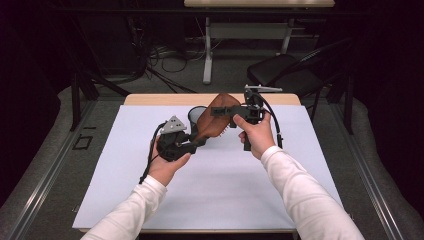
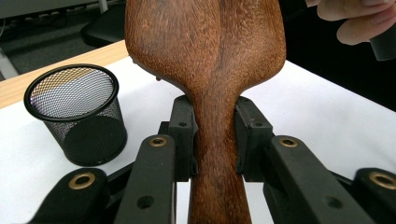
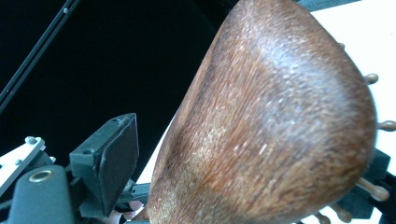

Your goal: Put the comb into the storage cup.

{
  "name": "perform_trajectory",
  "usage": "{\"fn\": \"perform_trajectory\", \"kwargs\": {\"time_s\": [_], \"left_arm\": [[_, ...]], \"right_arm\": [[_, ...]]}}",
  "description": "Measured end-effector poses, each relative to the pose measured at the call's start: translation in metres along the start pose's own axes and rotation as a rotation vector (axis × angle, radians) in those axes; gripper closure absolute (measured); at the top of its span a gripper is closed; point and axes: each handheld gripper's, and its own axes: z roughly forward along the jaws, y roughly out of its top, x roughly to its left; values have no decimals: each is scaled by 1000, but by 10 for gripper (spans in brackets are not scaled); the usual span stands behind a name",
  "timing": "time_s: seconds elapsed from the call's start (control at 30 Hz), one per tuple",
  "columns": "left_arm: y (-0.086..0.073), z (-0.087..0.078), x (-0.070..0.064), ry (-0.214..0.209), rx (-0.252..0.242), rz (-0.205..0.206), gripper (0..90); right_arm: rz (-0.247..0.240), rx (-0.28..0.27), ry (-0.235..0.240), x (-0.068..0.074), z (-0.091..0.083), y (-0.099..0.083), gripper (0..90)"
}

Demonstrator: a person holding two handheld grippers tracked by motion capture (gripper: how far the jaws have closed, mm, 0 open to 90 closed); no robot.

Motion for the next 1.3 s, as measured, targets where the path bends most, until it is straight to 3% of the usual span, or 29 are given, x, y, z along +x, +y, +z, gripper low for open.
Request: {"fn": "perform_trajectory", "kwargs": {"time_s": [0.83,1.3], "left_arm": [[-3,3,2,-5,5,-3,719],[-7,4,4,-7,17,-8,721]], "right_arm": [[26,32,-8,-3,5,-1,208],[57,7,3,-6,5,-2,289]]}}
